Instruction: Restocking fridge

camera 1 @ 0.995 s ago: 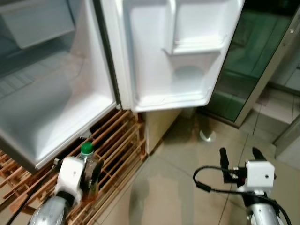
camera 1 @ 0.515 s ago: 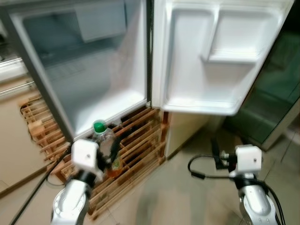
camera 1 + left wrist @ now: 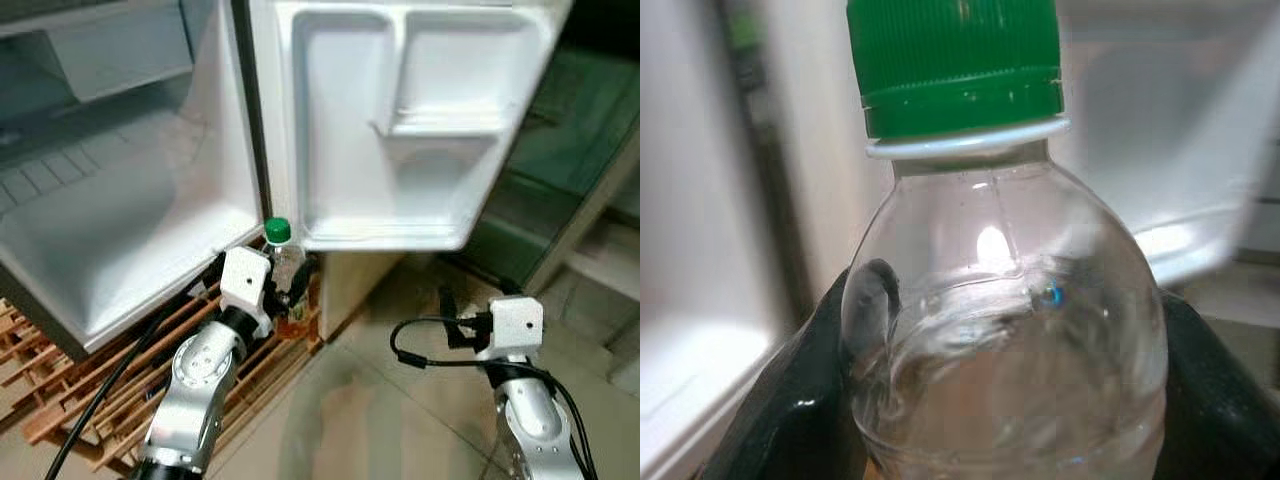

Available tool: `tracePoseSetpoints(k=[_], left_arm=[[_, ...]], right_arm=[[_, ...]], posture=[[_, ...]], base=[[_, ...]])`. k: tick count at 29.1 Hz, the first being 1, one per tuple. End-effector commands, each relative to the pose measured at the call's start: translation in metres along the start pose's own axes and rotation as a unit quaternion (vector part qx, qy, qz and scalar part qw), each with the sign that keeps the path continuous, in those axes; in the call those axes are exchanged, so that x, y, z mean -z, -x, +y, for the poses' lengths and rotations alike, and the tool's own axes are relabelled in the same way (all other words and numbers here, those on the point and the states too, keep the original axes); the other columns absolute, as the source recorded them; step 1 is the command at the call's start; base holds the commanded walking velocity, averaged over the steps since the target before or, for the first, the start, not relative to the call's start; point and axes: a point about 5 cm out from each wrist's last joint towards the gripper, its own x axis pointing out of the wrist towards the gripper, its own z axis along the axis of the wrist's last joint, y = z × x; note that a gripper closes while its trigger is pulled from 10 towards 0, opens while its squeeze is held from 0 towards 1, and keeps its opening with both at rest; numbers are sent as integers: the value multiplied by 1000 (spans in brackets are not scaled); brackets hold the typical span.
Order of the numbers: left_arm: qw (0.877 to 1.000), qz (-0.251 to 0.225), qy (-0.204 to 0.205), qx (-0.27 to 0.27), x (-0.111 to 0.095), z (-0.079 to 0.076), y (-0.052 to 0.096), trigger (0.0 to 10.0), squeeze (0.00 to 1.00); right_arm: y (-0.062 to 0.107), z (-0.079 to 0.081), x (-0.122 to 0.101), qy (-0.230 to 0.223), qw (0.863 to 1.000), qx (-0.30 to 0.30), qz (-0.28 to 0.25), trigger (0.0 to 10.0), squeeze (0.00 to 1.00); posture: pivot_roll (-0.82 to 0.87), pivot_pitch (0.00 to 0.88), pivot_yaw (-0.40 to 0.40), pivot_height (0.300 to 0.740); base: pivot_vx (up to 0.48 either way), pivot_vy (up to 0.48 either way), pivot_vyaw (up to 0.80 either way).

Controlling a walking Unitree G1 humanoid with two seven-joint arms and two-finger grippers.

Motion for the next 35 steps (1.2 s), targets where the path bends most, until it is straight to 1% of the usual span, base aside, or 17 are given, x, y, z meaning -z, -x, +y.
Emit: tracePoseSetpoints(k=[1, 4, 9, 13, 20, 22, 24, 25, 26, 28, 29, 31, 35], left_arm=[[1000, 2, 2, -7, 0, 2, 2, 10000, 0], [1000, -6, -2, -10, -3, 0, 0, 10000, 0], [1000, -14, 0, -18, -5, 6, -2, 10000, 0], [1000, -15, 0, -18, -5, 5, -2, 10000, 0], [1000, -19, 8, -14, -5, 1, -6, 10000, 0], [1000, -20, 0, -13, -6, 2, -8, 10000, 0], [1000, -22, -11, -18, -8, 4, -13, 10000, 0], [999, -22, -20, -24, -10, 8, -18, 10000, 0], [999, -24, -36, -32, -15, 16, -28, 10000, 0], [998, -31, -45, -41, -22, 25, -37, 10000, 0], [998, -31, -45, -41, -22, 25, -37, 10000, 0], [996, -43, -59, -47, -30, 34, -44, 10000, 0], [993, -65, -82, -48, -43, 42, -54, 10000, 0]], right_arm=[[-1, 6, -2, -3, 1000, -10, 0, 10000, 0], [-1, 7, -2, -3, 1000, -17, 4, 10000, 0], [-1, 10, -4, -2, 1000, -24, 4, 10000, 0], [-2, 13, -4, -2, 1000, -26, 4, 10000, 0], [-1, 16, -4, -3, 999, -31, 9, 10000, 0], [-1, 16, -3, -2, 999, -31, 10, 10000, 0], [0, 15, -3, -2, 999, -31, 10, 10000, 0], [0, 15, -3, -2, 999, -31, 10, 10000, 0], [-1, 16, -3, -3, 999, -33, 10, 10000, 0], [-1, 17, -3, -2, 999, -38, 10, 10000, 0], [-1, 17, -3, -2, 999, -38, 10, 10000, 0], [1, 18, -2, 0, 999, -44, 12, 10000, 0], [5, 17, -2, 1, 999, -49, 15, 10000, 0]], posture=[[-182, 0, 31, 740], [-181, 0, 28, 740], [-178, 0, 25, 740], [-178, 0, 26, 740], [-178, 0, 27, 740], [-178, 0, 27, 740], [-178, 0, 23, 740], [-178, 0, 22, 740], [-177, 0, 20, 740], [-179, 0, 18, 740], [-179, 0, 18, 740], [-186, 0, 16, 740], [-193, 0, 14, 740]], base=[[382, 0, 0], [102, 0, 0], [0, 0, 0], [0, -462, 0], [0, -454, 0], [262, -398, 0], [0, 0, 0], [0, 0, 0], [0, 0, 0], [0, 0, 0], [0, 0, 0], [0, 0, 0], [0, 0, 0]])
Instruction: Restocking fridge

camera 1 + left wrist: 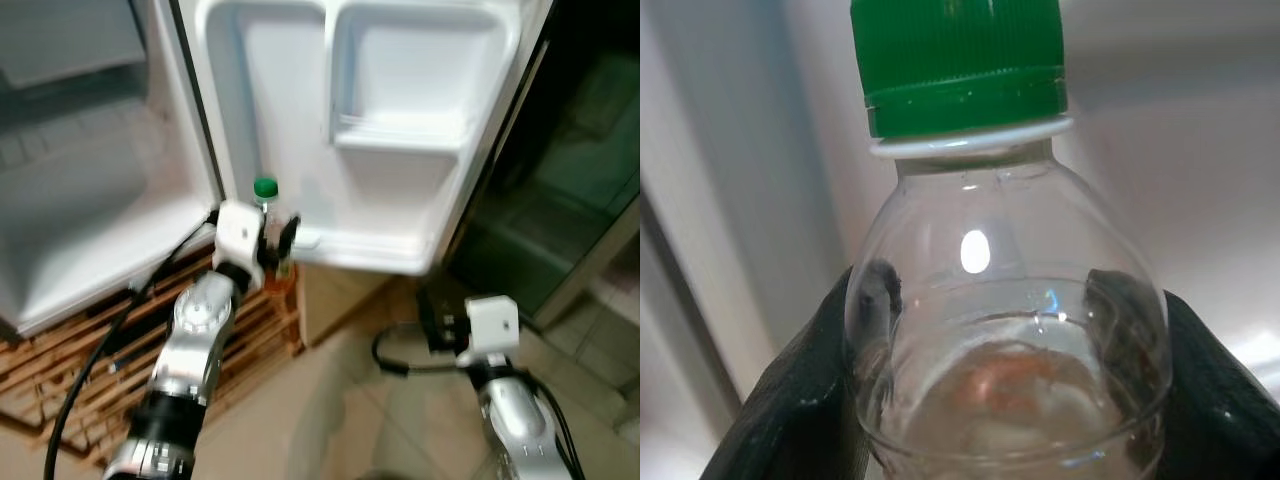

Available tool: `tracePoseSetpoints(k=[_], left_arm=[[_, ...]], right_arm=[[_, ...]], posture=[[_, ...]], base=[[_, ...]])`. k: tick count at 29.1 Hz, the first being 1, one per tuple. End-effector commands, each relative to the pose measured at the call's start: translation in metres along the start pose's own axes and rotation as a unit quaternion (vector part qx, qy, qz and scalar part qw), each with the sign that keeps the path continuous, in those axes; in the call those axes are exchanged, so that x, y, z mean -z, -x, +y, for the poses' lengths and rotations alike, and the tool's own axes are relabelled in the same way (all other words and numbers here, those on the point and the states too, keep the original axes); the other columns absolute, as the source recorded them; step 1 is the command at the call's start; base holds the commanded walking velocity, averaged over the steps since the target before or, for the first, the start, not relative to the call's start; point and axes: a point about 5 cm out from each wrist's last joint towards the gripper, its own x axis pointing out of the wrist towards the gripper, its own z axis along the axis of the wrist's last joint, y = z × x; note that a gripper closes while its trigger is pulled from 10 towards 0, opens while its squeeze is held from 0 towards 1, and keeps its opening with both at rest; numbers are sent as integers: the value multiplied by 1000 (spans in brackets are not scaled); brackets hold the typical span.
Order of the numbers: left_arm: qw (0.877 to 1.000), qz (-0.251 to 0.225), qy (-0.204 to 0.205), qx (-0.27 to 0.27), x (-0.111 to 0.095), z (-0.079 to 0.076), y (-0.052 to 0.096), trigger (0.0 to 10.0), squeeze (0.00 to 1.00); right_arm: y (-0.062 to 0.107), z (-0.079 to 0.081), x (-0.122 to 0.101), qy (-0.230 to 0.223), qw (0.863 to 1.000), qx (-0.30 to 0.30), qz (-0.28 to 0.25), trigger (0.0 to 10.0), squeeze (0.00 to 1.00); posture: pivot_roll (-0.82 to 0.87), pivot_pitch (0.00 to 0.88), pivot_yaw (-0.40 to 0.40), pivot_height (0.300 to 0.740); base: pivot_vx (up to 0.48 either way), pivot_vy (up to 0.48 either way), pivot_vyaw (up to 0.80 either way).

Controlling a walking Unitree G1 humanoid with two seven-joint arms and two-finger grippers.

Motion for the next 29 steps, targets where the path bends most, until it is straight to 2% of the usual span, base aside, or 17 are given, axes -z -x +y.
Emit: tracePoseSetpoints(k=[1, 4, 7, 10, 14, 18, 21, 26, 29], left_arm=[[999, -24, -25, -9, -10, 10, -7, 10000, 0], [998, -50, -47, -5, -19, 7, -14, 10000, 0], [998, -54, -45, -3, -20, 4, -19, 10000, 0], [996, -56, -64, -8, -20, -8, -31, 10000, 0], [995, -66, -70, -1, -15, -20, -38, 10000, 0], [995, -99, -25, 11, -23, -38, -46, 10000, 0], [990, -138, -23, 21, -40, -49, -54, 10000, 0], [985, -166, -48, 23, -49, -55, -57, 10000, 0], [971, -214, -100, 31, -63, -63, -62, 10000, 0]], right_arm=[[3, 3, -3, -3, 1000, -7, -4, 10000, 0], [11, 4, -1, -2, 1000, -10, 2, 10000, 0], [15, 5, -1, -2, 1000, -11, 5, 10000, 0], [24, 7, 1, 1, 1000, -20, 18, 10000, 0], [32, 7, -1, 11, 999, -34, 22, 10000, 0], [43, 3, -1, 16, 999, -30, 31, 10000, 0], [51, 3, -4, 16, 999, -28, 35, 10000, 0], [62, 5, -7, 18, 999, -31, 41, 10000, 0], [76, 2, -9, 23, 998, -22, 54, 10000, 0]], posture=[[-200, 0, 15, 740], [-218, 0, 15, 740], [-227, 0, 12, 740], [-243, 0, -2, 740], [-265, 3, -12, 740], [-294, 43, -13, 740], [-310, 66, -9, 740], [-335, 91, 5, 740], [-378, 122, 17, 740]], base=[[0, 0, 0], [0, 0, 0], [0, 0, 0], [0, 0, 0], [0, 0, 0], [0, 0, 0], [0, 0, 0], [0, 0, 0], [0, 0, 0]])
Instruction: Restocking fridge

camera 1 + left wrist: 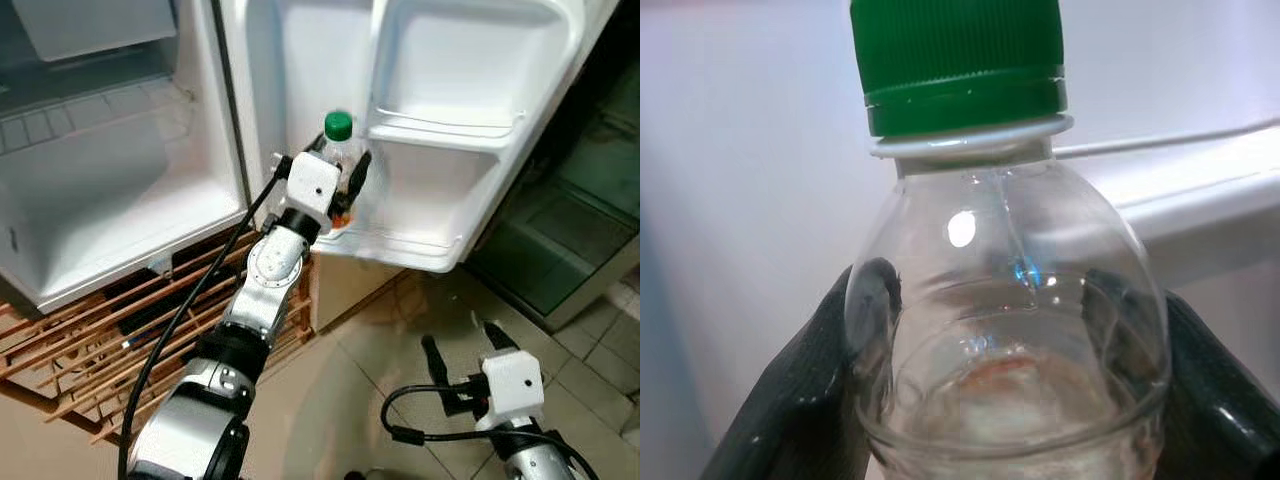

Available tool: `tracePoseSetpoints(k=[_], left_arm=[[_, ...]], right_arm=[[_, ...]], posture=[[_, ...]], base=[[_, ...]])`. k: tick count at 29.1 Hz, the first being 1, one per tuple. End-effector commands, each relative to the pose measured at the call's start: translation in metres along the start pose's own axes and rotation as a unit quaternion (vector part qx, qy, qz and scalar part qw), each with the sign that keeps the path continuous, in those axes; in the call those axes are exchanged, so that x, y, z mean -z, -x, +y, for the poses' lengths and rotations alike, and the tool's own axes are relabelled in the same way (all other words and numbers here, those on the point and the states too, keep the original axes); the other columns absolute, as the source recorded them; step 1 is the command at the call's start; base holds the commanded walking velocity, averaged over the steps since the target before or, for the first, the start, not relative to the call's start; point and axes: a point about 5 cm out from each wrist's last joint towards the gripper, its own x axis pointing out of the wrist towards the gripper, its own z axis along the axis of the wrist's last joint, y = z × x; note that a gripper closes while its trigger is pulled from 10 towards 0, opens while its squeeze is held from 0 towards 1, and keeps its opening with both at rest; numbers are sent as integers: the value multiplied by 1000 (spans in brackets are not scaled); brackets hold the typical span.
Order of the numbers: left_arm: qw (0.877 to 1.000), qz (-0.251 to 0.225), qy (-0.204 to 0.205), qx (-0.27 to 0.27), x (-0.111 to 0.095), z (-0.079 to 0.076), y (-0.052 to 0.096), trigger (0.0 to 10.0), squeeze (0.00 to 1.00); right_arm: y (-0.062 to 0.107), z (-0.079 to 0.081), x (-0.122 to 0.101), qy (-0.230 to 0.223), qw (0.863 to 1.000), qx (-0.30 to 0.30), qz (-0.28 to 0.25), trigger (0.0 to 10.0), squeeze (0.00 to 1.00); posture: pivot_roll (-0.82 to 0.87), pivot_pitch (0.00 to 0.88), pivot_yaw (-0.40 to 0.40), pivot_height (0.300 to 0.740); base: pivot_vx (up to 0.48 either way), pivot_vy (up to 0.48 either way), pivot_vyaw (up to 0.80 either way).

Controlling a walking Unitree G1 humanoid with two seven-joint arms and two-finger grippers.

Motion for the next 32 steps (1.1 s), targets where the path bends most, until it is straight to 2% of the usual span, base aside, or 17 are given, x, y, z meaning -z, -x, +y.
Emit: tracePoseSetpoints(k=[1, 4, 5, 6, 9, 14, 21, 23, 25, 26, 32], left_arm=[[998, -49, -36, 13, -14, -3, -9, 10000, 0], [997, -53, -58, 23, -14, -4, -10, 10000, 0], [995, -51, -77, 30, -11, -4, -8, 10000, 0], [995, -51, -77, 30, -11, -4, -8, 10000, 0], [989, -48, -130, 47, -2, -1, 0, 10000, 0], [980, -33, -188, 58, 13, 2, 11, 10000, 0], [976, 12, -216, 34, 30, 11, 22, 10000, 0], [978, 40, -206, 0, 35, 18, 23, 10000, 0], [977, 47, -208, -13, 37, 21, 23, 10000, 0], [975, 56, -213, -41, 39, 25, 22, 10000, 0], [971, 54, -219, -73, 36, 30, 17, 10000, 0]], right_arm=[[7, -2, -5, 9, 1000, 4, 3, 10000, 0], [12, -1, -7, 9, 1000, 5, 7, 10000, 0], [13, -1, -7, 11, 1000, 4, 8, 10000, 0], [13, -1, -7, 11, 1000, 4, 8, 10000, 0], [20, -2, -9, 16, 1000, 6, 14, 10000, 0], [29, -3, -14, 25, 999, 3, 21, 10000, 0], [36, -2, -14, 28, 999, -1, 30, 10000, 0], [37, -1, -15, 29, 999, -4, 31, 10000, 0], [37, -1, -15, 29, 999, -5, 32, 10000, 0], [38, -1, -15, 30, 999, -5, 34, 10000, 0], [40, 0, -15, 34, 999, -11, 36, 10000, 0]], posture=[[-381, 124, 18, 740], [-387, 127, 19, 740], [-398, 133, 23, 740], [-398, 133, 23, 740], [-418, 147, 21, 740], [-442, 165, 12, 740], [-448, 175, 3, 740], [-447, 177, 1, 740], [-446, 178, -1, 740], [-447, 182, -5, 740], [-440, 182, -12, 740]], base=[[0, 0, 0], [0, 0, 0], [0, 0, 0], [0, 0, 0], [0, 0, 0], [0, 0, 0], [0, 0, 0], [0, 0, 0], [0, 0, 0], [0, 0, 0], [0, 0, 0]])
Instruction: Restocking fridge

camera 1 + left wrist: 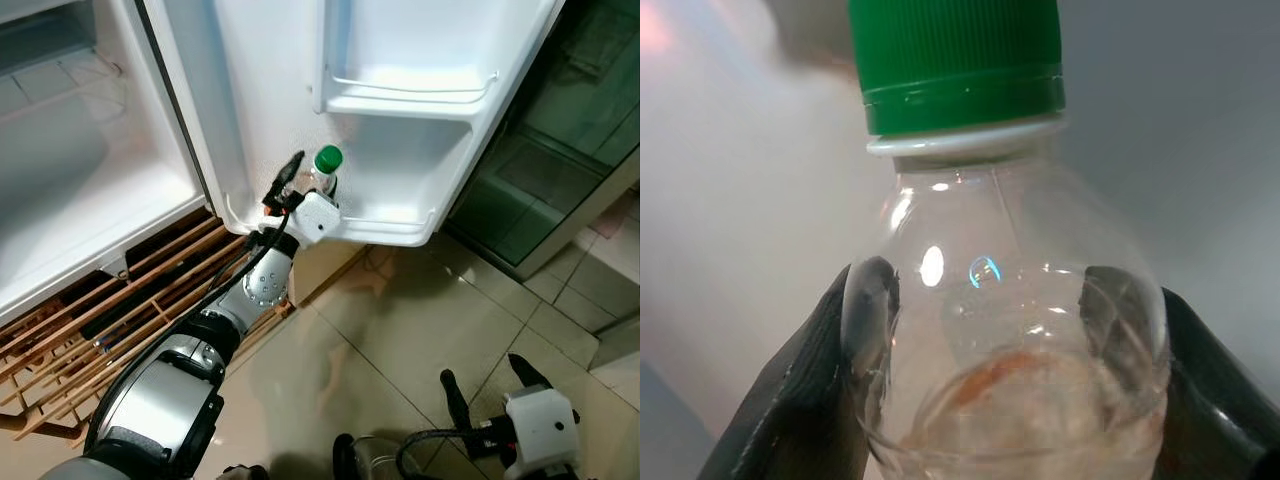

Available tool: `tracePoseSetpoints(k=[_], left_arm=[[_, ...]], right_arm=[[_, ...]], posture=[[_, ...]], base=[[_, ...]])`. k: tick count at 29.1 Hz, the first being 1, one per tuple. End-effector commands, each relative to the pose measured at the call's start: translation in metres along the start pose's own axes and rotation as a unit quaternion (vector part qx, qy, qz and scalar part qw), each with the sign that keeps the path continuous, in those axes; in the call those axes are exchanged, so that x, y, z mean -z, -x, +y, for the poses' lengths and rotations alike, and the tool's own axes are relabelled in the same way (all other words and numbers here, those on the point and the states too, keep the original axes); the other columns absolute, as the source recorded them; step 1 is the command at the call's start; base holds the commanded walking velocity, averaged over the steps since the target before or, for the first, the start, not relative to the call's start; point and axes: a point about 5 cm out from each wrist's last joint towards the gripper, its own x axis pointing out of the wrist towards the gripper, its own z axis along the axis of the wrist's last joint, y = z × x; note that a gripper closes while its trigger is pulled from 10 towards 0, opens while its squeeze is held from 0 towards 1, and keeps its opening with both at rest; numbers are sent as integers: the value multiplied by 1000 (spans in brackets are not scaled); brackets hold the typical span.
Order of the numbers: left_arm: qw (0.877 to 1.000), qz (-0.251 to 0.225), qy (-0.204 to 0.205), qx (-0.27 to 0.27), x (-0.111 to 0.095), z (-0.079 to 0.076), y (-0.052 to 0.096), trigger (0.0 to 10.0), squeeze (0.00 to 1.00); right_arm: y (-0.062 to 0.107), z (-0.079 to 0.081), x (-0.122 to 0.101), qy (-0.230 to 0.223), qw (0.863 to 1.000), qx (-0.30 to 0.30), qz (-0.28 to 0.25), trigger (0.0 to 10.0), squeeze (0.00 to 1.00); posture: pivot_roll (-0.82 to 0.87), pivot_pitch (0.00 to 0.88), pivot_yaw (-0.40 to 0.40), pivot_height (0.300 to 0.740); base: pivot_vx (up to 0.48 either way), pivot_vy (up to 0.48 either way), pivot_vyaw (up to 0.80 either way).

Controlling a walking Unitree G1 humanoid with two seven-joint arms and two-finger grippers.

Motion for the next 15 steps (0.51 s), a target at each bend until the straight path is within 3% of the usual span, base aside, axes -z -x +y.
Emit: tracePoseSetpoints(k=[1, 3, 4, 7, 8, 9, 10, 12, 15], left_arm=[[1000, -3, 0, -25, -4, 7, -8, 10000, 0], [997, 47, 42, -50, 5, 14, -9, 10000, 0], [991, 83, 72, -72, 13, 20, -8, 10000, 251], [987, 105, 91, -86, 18, 23, -7, 10000, 251], [978, 133, 121, -107, 23, 28, -7, 10000, 1000], [968, 153, 147, -133, 28, 35, -7, 10000, 1000], [968, 153, 147, -133, 28, 35, -7, 10000, 1000], [955, 159, 179, -173, 29, 49, -11, 10000, 1000], [955, 140, 183, -186, 24, 55, -15, 10000, 1000]], right_arm=[[2, 0, -3, 4, 1000, -6, -1, 10000, 0], [0, 0, -3, 5, 1000, -9, -2, 10000, 0], [-1, 0, -3, 5, 1000, -10, -2, 10000, 0], [-2, 0, -3, 5, 1000, -10, -2, 10000, 0], [-3, -1, -3, 6, 1000, -11, -2, 10000, 0], [-5, -1, -2, 6, 1000, -12, -3, 10000, 0], [-5, -1, -2, 6, 1000, -12, -3, 10000, 0], [-10, 0, -2, 6, 1000, -15, -6, 10000, 0], [-13, 0, -1, 6, 1000, -17, -8, 10000, 0]], posture=[[-440, 182, -12, 740], [-434, 181, -14, 740], [-431, 180, -15, 740], [-429, 179, -15, 740], [-424, 175, -16, 740], [-420, 171, -17, 740], [-420, 171, -17, 740], [-404, 158, -17, 740], [-396, 151, -17, 740]], base=[[0, 0, 0], [0, 0, 0], [0, 0, 0], [0, 0, 0], [0, 0, 0], [0, 0, 0], [0, 0, 0], [0, 0, 0], [0, 0, 0]])
